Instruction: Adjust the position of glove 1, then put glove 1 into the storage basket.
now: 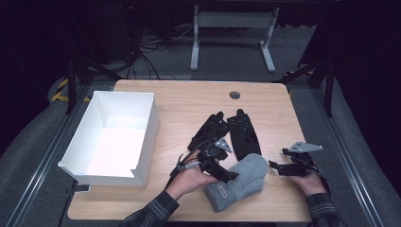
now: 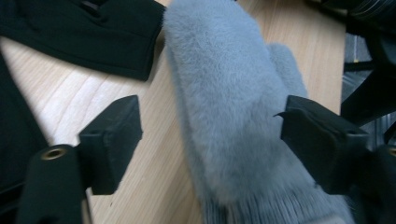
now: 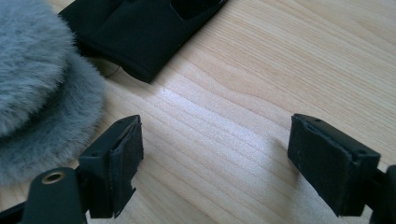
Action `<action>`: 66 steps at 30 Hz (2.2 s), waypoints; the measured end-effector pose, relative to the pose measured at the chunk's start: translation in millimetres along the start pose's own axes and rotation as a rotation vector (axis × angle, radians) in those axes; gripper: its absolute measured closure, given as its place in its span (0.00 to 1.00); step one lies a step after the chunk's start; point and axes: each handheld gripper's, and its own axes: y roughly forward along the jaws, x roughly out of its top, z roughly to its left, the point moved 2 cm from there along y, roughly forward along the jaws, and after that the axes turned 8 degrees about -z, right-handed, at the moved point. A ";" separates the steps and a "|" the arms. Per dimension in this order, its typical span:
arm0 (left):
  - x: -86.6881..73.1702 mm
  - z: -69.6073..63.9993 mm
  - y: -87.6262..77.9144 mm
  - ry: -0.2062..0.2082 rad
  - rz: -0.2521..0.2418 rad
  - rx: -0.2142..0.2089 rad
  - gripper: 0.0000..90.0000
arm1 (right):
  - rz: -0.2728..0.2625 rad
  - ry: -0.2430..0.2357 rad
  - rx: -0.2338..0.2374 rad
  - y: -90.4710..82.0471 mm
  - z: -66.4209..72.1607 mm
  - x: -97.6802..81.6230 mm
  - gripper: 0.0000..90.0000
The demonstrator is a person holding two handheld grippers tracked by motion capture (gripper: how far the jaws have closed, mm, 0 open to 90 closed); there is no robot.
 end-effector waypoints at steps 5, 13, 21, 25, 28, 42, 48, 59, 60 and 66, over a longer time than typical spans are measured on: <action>3.2 -3.5 14.1 0.015 0.027 -0.023 0.18 | 0.001 -0.001 -0.003 -0.5 0.3 -0.3 0.21; -4.3 -0.2 31.2 0.001 0.068 -0.016 0.18 | 0.001 -0.002 -0.001 -0.5 0.3 -0.4 0.20; -11.8 5.8 43.4 -0.031 0.089 -0.047 0.17 | 0.001 -0.003 0.001 -0.4 0.4 -0.4 0.20; -14.3 8.7 47.8 -0.038 0.099 -0.076 0.18 | 0.001 -0.003 0.001 -0.4 0.5 -0.4 0.20; -15.9 11.5 48.7 -0.049 0.119 -0.103 0.23 | 0.001 -0.003 0.002 -0.4 0.4 -0.5 0.19; -14.0 11.8 52.0 -0.060 0.154 -0.227 0.61 | 0.002 -0.004 0.003 -1.7 1.8 -1.5 0.19; -12.7 11.6 50.4 -0.068 0.165 -0.233 0.75 | 0.002 -0.004 0.004 -1.6 1.7 -1.4 0.19; -8.5 5.6 35.6 -0.054 0.122 -0.218 0.84 | 0.002 -0.006 0.005 -1.5 1.6 -1.2 0.19; -7.9 4.6 33.0 -0.054 0.117 -0.219 0.84 | 0.002 -0.006 0.004 -1.5 1.6 -1.2 0.19; -4.8 0.4 20.9 -0.045 0.104 -0.207 0.84 | 0.002 -0.005 0.008 -1.1 1.4 -1.0 0.19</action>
